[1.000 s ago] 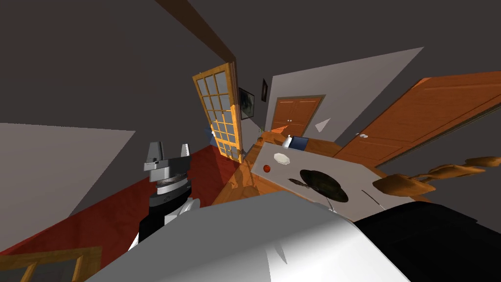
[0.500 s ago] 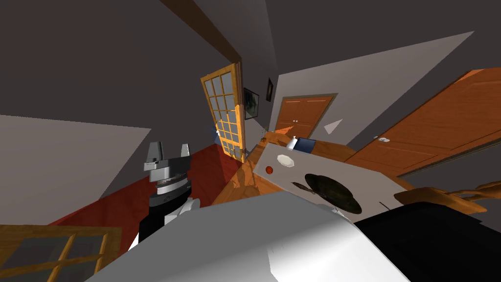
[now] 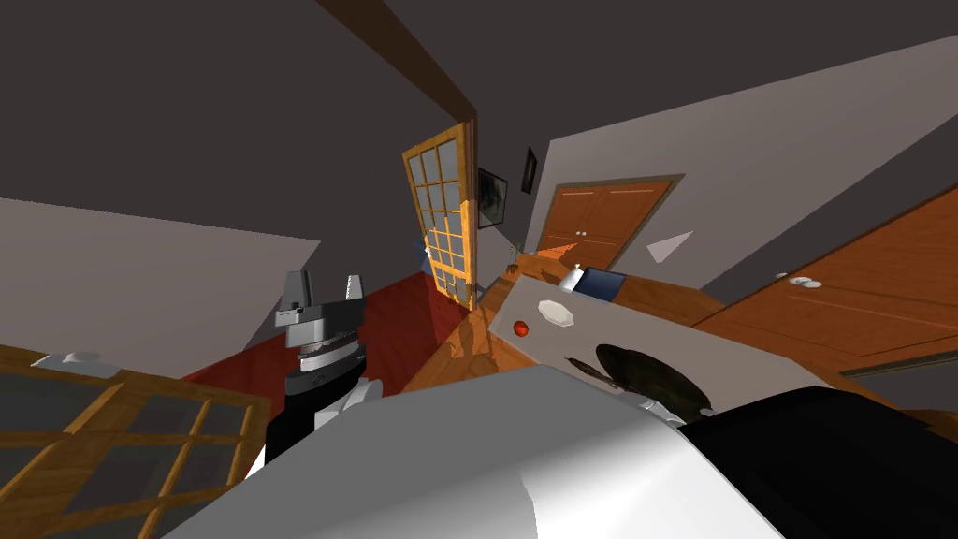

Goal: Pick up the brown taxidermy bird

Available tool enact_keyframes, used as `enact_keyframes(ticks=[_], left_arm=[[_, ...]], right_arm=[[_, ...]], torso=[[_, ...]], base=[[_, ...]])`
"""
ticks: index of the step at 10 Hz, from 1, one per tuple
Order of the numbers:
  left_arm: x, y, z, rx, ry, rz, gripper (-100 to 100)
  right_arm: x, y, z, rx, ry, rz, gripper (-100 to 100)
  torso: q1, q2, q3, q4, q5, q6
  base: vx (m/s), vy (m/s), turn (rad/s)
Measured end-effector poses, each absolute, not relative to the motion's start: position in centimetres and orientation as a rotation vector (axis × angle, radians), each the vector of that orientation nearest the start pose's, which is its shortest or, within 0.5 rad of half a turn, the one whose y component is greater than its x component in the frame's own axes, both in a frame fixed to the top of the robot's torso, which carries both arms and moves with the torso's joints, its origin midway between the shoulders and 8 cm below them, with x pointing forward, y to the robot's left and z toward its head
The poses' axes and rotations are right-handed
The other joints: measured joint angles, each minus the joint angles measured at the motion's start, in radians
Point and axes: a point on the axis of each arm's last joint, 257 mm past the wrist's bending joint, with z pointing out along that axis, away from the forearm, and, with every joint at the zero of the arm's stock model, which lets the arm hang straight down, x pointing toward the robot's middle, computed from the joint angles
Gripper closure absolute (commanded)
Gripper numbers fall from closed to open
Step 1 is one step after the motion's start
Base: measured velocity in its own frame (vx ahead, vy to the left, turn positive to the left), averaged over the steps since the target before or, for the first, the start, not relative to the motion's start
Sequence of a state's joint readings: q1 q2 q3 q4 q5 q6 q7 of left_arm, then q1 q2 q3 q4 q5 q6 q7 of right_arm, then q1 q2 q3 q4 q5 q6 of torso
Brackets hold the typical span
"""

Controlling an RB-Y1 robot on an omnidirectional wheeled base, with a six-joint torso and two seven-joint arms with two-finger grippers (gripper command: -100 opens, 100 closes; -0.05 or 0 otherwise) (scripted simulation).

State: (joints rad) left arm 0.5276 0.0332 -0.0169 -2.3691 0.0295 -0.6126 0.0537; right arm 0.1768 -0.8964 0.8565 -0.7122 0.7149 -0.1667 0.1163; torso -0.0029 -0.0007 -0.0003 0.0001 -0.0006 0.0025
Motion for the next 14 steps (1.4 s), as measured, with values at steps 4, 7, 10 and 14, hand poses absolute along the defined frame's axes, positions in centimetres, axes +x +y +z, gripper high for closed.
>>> enact_keyframes(ticks=[4,7,10,14], left_arm=[[30.3,26.8,7.3,-0.528,0.487,-1.421,0],[30.3,26.8,7.4,-0.528,0.487,-1.421,0],[30.3,26.8,7.3,-0.528,0.487,-1.421,0],[30.3,26.8,7.3,-0.528,0.487,-1.421,0]], right_arm=[[6.6,-61.1,-58.0,-0.544,2.926,-0.42,-100],[6.0,-62.6,-57.2,-0.574,2.939,-0.468,-100],[5.1,-64.5,-56.6,-0.637,2.955,-0.537,-100],[4.0,-65.6,-56.4,-0.711,2.974,-0.602,-100]], torso=[[-0.001,0.0,0.0,0.0,0.0,0.0],[0.001,-0.001,0.0,0.0,0.0,-0.001],[-0.001,-0.001,0.0,0.0,0.0,0.0],[-0.004,-0.002,-0.001,0.0,-0.001,-0.001]], base=[[-0.005,-0.032,0.15],[-0.001,-0.016,0.096],[0.006,-0.046,0.117],[0.016,-0.081,0.125]])
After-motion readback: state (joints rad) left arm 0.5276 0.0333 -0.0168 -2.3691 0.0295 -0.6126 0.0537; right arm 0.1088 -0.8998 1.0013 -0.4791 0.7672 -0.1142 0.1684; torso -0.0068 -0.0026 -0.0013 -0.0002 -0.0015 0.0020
